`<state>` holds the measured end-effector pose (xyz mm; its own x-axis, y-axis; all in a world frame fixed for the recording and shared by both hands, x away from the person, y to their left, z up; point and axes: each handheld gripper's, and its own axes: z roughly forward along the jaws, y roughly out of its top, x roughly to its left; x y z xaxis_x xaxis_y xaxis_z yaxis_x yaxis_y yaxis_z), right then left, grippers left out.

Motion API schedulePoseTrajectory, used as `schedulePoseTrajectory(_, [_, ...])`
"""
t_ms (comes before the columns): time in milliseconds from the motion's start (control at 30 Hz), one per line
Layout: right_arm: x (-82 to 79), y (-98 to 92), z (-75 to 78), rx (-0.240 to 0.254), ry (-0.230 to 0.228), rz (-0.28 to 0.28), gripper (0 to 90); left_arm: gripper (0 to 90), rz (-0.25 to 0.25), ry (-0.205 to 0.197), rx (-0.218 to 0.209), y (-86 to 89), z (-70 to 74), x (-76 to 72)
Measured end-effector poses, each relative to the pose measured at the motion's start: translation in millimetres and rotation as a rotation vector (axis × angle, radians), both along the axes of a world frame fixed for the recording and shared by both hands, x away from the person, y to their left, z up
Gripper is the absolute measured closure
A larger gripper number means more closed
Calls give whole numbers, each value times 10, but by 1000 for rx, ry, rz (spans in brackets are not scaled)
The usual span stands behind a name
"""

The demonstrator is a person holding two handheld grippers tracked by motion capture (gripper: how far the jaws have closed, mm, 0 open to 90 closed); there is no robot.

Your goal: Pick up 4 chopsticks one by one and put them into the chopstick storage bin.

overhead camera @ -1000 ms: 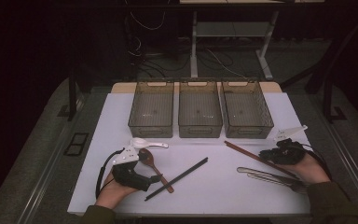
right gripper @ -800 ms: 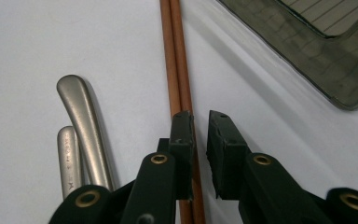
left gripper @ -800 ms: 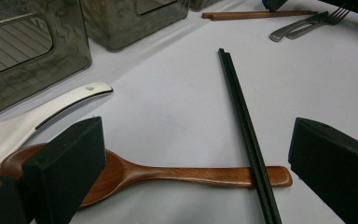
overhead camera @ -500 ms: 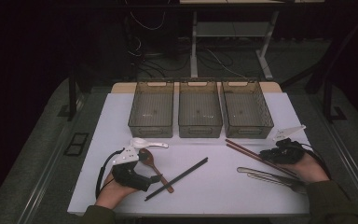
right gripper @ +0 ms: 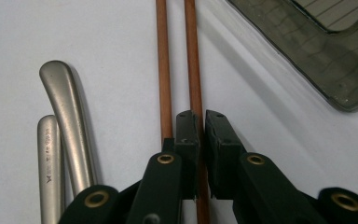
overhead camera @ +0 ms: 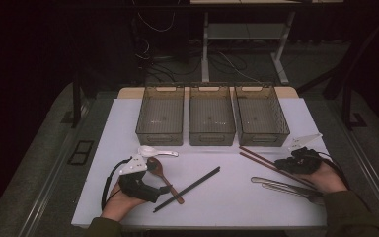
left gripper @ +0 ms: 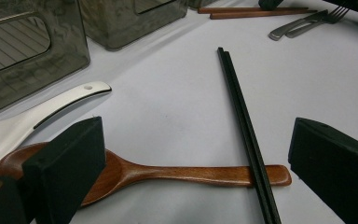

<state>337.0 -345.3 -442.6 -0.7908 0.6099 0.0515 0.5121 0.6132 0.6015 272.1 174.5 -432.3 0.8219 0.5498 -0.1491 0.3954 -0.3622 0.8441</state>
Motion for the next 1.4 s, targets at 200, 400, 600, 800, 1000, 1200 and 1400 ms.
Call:
schedulePoseTrajectory(200, [5, 1, 4, -4, -4, 16, 843, 33, -4, 1, -2, 0, -2, 1])
schedulePoseTrajectory(400, [19, -17, 6, 5, 2, 24, 844, 34, -4, 2, 1, 1, -4, 2])
schedulePoseTrajectory(600, [19, -34, 32, 14, 7, 22, 845, 34, -4, 2, 1, -1, -4, 1])
schedulePoseTrajectory(800, [12, -62, 80, 32, 4, 19, 845, 34, -5, 2, 1, -2, -4, 0])
schedulePoseTrajectory(1000, [0, -111, 127, 62, 8, 11, 845, 34, -5, 2, 0, -1, -4, 0])
schedulePoseTrajectory(1200, [-19, -149, 181, 78, -5, 10, 845, 34, -7, 1, 0, -1, -2, -1])
schedulePoseTrajectory(1400, [-44, -154, 231, 107, -7, 29, 845, 33, -15, 3, -1, -3, -4, -2])
